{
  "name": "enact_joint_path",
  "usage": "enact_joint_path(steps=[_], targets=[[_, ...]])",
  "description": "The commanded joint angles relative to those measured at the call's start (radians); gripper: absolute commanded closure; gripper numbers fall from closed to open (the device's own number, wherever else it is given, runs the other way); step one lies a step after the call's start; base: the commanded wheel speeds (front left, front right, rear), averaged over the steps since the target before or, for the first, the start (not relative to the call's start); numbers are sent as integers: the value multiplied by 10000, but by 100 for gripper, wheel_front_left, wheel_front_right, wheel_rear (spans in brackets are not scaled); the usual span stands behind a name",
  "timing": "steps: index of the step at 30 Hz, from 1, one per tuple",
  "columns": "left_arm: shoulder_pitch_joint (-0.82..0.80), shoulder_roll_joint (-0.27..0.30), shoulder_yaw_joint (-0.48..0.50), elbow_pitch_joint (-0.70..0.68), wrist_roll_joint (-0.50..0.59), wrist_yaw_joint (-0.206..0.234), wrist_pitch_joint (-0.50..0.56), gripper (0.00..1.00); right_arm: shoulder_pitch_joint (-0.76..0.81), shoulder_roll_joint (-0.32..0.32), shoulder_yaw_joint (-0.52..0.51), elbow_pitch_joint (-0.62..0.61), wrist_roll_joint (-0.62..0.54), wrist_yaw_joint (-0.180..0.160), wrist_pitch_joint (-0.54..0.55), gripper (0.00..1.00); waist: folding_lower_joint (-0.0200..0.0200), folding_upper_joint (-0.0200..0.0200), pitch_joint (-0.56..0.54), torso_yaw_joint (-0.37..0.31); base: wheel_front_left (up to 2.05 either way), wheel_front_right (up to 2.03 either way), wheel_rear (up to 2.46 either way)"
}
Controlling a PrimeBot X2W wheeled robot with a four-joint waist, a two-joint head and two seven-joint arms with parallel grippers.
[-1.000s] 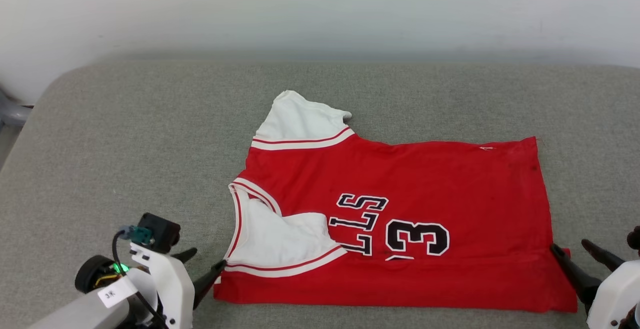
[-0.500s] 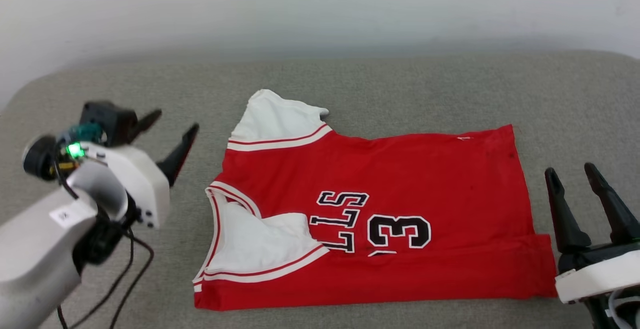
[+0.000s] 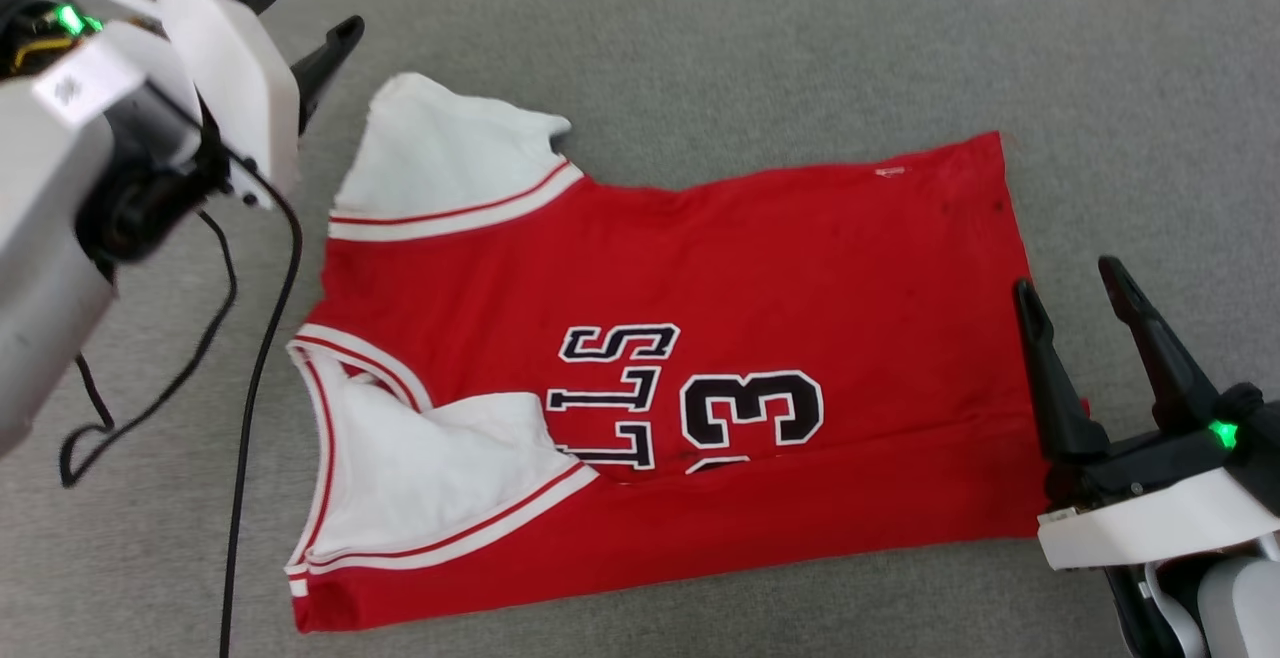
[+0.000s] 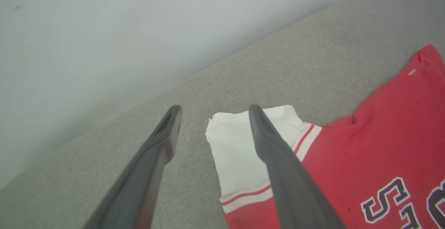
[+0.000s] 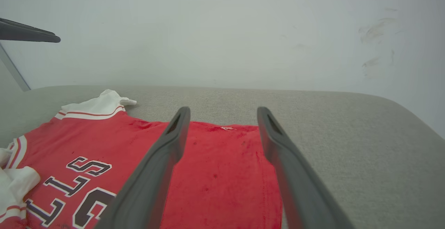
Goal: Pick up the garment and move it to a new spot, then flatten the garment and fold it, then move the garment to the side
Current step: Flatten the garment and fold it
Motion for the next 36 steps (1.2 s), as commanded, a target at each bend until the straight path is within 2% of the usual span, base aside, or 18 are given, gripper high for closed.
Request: enact_joint_path(steps=[1,7,12,17,25,26,27,32,36], targets=[[-436,-88,-49,299,-162,-127,634,0,-257,36,71,-97,-62,-8,-56,0,-1,0,764,-435,0,0,0],[-1824,-379,-525,1209,-430,-554,3338,0,-705,69,280,-135,-83,-8,-190,0,-1,0,1654,-722,0,0,0],[-2642,-473,-857,1685,-374,-730,4679,0,-1112,97,489,-58,-6,-8,-290,0,-1,0,2283,-907,0,0,0],[-3174,-491,-1259,2223,8,-762,5554,0,-1525,115,710,102,57,-8,-438,0,-1,0,2758,-1062,0,0,0],[-2704,-707,-1544,2733,-311,-889,6156,0,-1784,110,784,397,95,-10,-631,0,-1,0,3030,-1156,0,0,0],[-2634,-724,-1590,2719,-337,-919,6169,60,-1815,110,764,415,98,-10,-649,0,-1,0,3041,-1154,0,0,0],[-2558,-726,-1665,2710,-336,-925,6192,100,-1848,108,740,432,91,-8,-670,0,-1,0,3047,-1150,0,0,0],[-2469,-670,-1762,2636,-212,-976,5786,100,-1905,53,518,392,54,-10,-732,0,-1,0,2933,-1027,0,0,0],[-2501,-704,-1582,2469,-174,-1013,4951,100,-2120,-349,202,262,-72,-8,-647,0,-1,0,2589,-785,0,0,0]])
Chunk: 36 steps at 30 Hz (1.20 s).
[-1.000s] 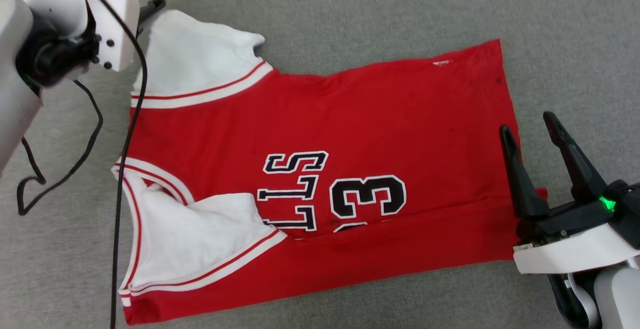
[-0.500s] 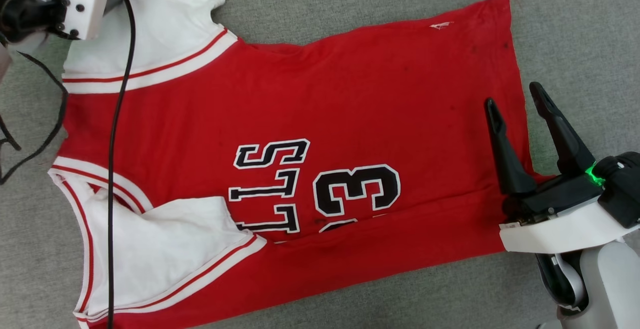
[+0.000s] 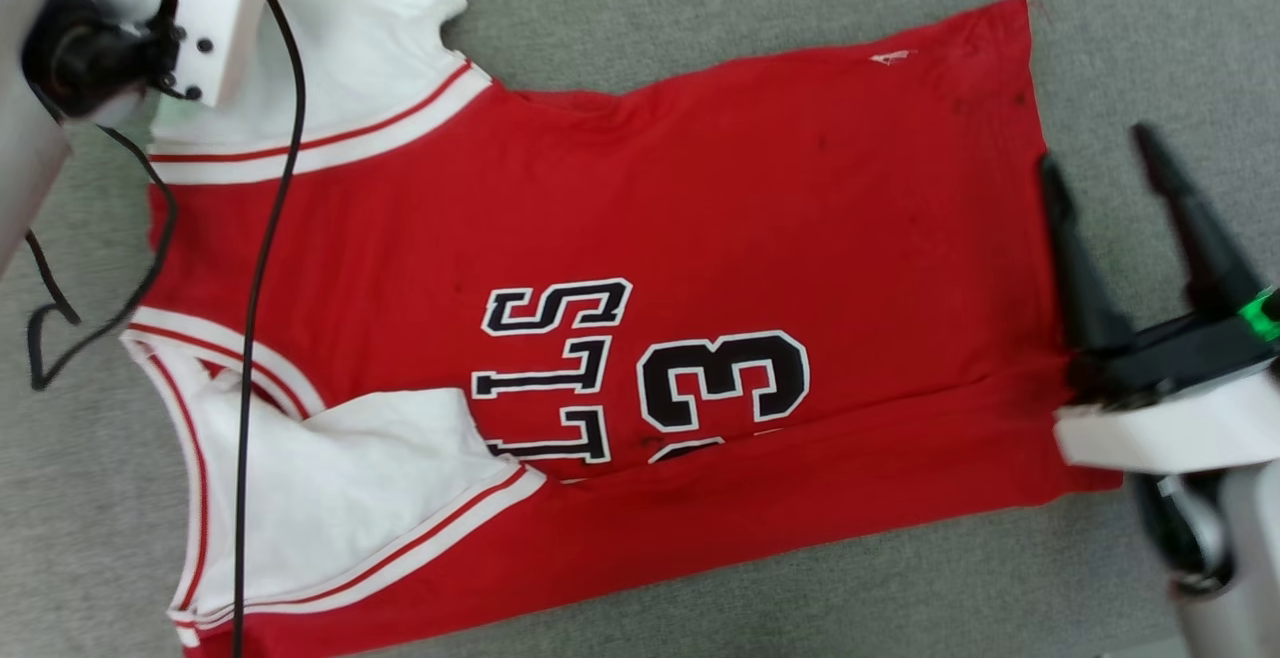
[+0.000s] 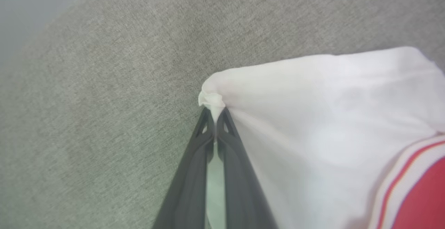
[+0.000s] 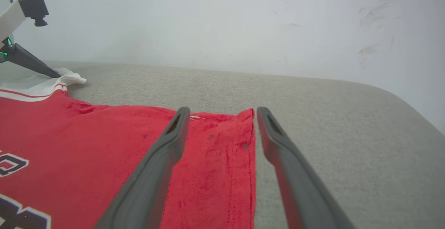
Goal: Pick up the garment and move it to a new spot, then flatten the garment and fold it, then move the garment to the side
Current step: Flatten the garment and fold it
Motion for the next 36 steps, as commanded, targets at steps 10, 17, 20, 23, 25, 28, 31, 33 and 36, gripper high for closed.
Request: enact_joint_path(steps=[10,17,20,23,25,28,31,33,36], targets=[[1158,-81,-17,-734,95,-61,-2539,100,-1636,-1880,-657,275,441,-12,2256,0,-1,0,-1334,1023,0,0,0],[1630,-115,-97,-1493,201,-67,-3721,100,-2505,-3239,-2,1193,1660,-12,5063,0,-1,0,-1680,1559,0,0,0],[1774,-47,-147,-1908,276,-69,-4132,100,-2972,-3934,556,1620,2363,-12,6668,0,-1,0,-1754,1760,0,0,0],[1884,-17,-160,-2327,396,-24,-4452,100,-3403,-4511,1221,2034,2990,-10,8443,0,-1,0,-1743,1941,0,0,0],[1933,-16,-117,-2615,422,24,-4636,100,-3736,-4719,1495,2258,3362,-12,9318,0,-1,0,-1673,2069,0,0,0],[1982,-59,-90,-3093,442,95,-4774,100,-4233,-4790,1780,2637,3689,-12,10247,0,-1,0,-1506,2259,0,0,0],[1899,-46,-112,-3514,599,218,-4857,100,-4738,-4812,2138,3041,3671,-10,10888,0,-1,0,-1318,2427,0,0,0],[1813,-36,-94,-3769,680,272,-4919,100,-5064,-4705,2329,3332,3611,-10,11087,0,-1,0,-1198,2527,0,0,0],[1731,-29,-54,-4091,765,372,-4992,100,-5417,-4488,2661,3774,3454,-10,11167,0,-1,0,-1032,2673,0,0,0]])
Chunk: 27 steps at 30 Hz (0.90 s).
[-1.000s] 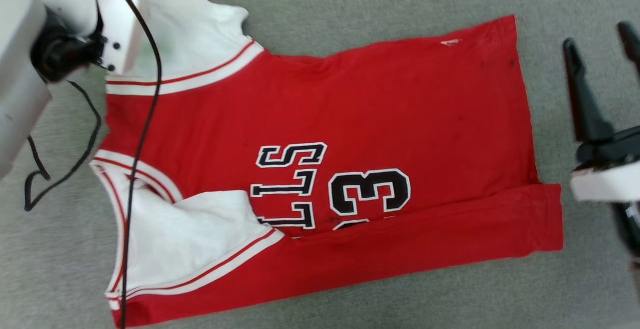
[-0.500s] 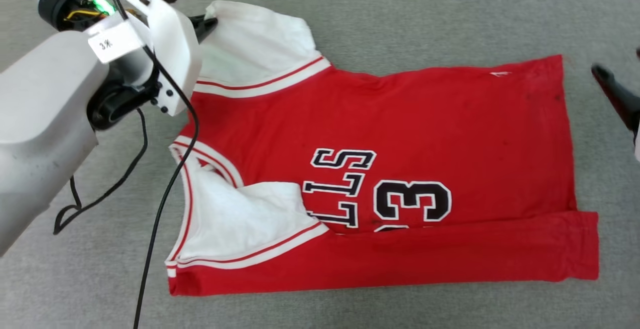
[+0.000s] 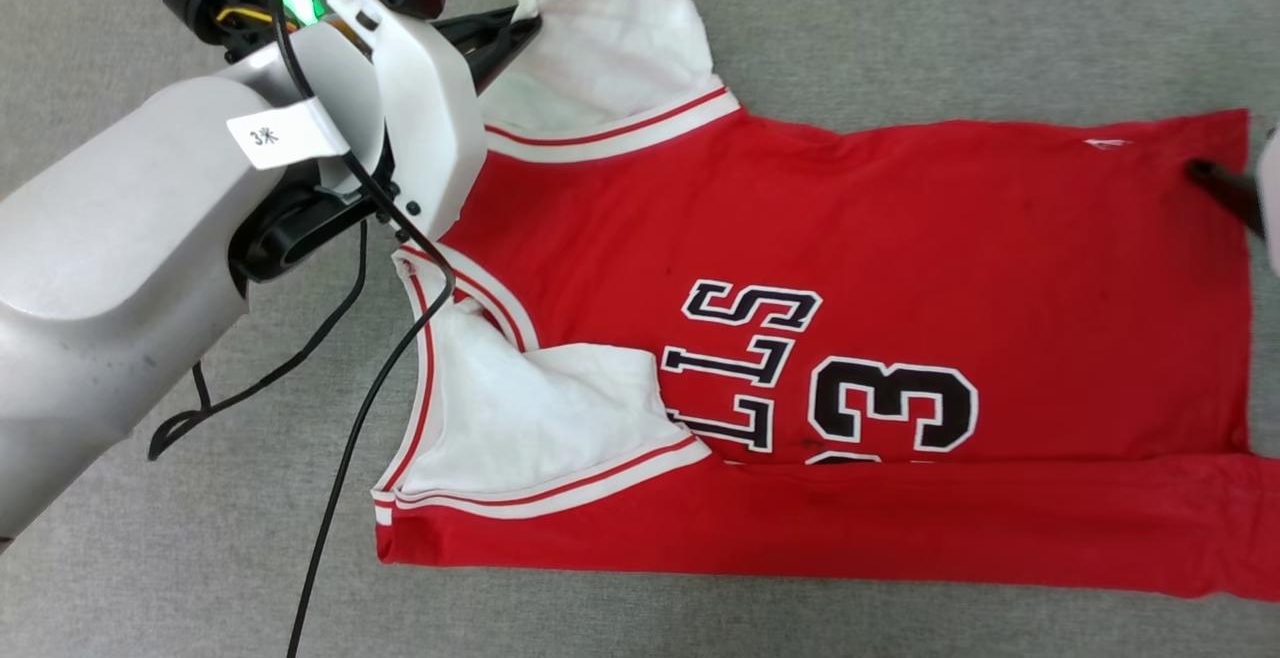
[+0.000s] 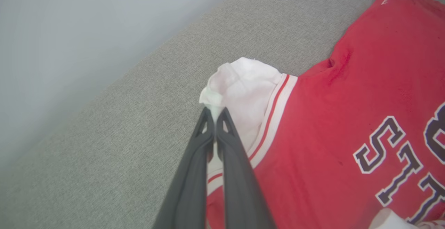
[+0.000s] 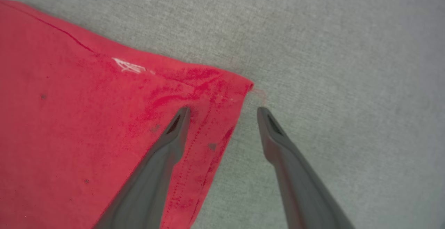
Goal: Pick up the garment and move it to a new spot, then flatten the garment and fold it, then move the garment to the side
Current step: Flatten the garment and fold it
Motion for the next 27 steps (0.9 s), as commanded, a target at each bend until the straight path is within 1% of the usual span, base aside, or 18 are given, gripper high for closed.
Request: enact_joint_path(steps=[1,5,7,12,13,14,16,21,27], targets=[[-68,-25,66,-103,67,65,-70,100,-175,84,212,176,-141,-10,13,0,0,0,157,134,0,0,0],[-133,-35,120,-328,93,172,-153,100,-300,242,638,848,-284,-10,-125,0,0,0,358,276,0,0,0],[-126,-23,131,-385,82,204,-220,100,-183,177,910,1230,-371,-10,-89,0,0,0,425,316,0,0,0],[-28,102,216,-468,9,287,-327,100,245,137,1322,2025,-26,-10,27,0,0,0,485,307,0,0,0],[-5,144,227,-465,19,304,-351,100,270,166,1337,2068,65,-10,-68,48,0,0,481,279,0,0,0],[27,179,228,-459,15,320,-370,100,252,189,1346,2088,104,-10,-226,100,0,0,467,247,0,0,0],[91,263,265,-424,-8,373,-421,100,164,206,1306,2115,196,-13,-576,100,0,0,404,177,0,0,0],[343,392,328,-304,-97,472,-664,100,-186,177,1021,1997,274,-15,-2017,100,0,0,45,58,0,0,0],[1010,675,383,-397,-357,654,-1045,100,208,277,1107,1634,609,-11,-3718,100,0,0,-680,-29,0,0,0]])
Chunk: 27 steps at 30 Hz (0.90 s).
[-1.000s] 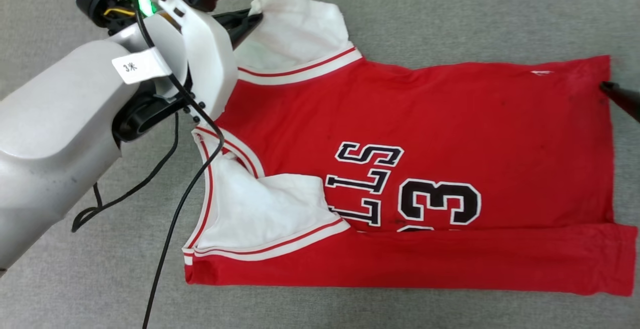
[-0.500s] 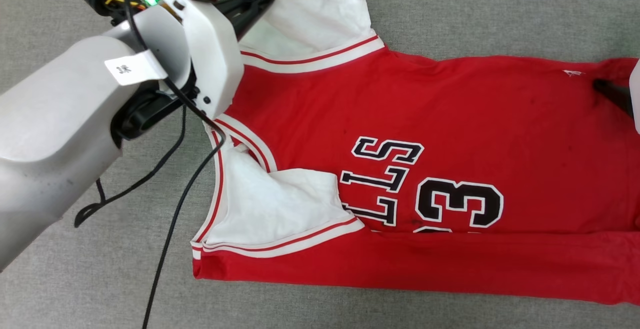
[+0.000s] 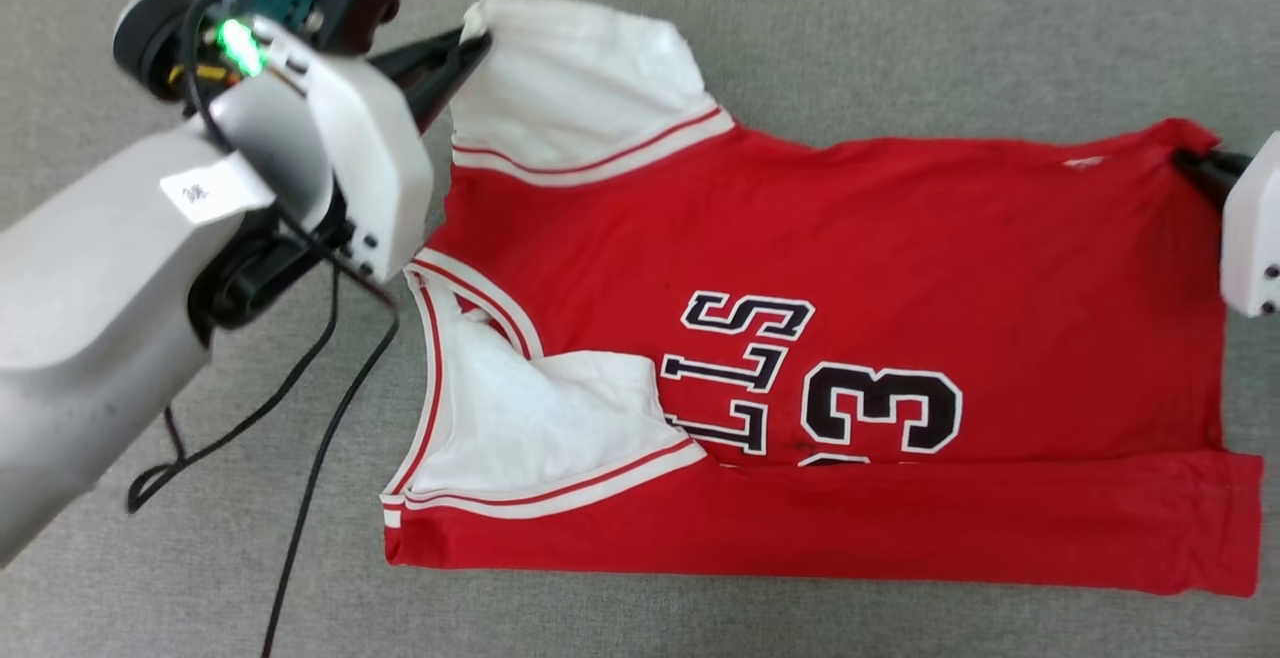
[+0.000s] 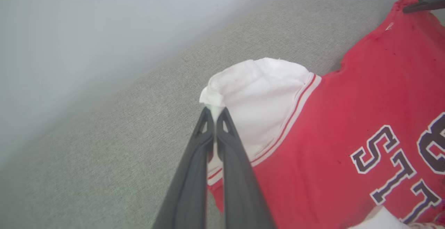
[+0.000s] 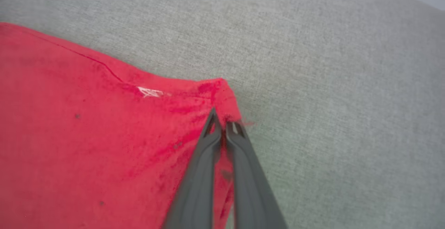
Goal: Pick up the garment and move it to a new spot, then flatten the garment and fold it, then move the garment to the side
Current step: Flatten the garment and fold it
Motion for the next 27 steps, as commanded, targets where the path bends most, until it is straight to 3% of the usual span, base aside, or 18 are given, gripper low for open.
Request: enact_joint_path(steps=[1,13,19,27], targets=[[333,155,28,-73,-48,115,-131,100,298,30,73,-100,68,-15,-386,100,0,0,-415,-57,0,0,0],[2763,1087,-205,-1248,-817,1030,-882,100,2769,-282,-143,-855,531,-15,-2421,100,0,0,-1915,-63,0,0,0],[4261,1531,-445,-1811,-1268,1584,-1341,100,4281,-278,-424,-1347,767,-15,-2709,100,0,0,-2568,-112,0,0,0],[5835,1681,-711,-2113,-1902,2078,-1852,100,5908,-59,-897,-1615,959,-15,-2836,100,0,0,-3057,-112,0,0,0]])
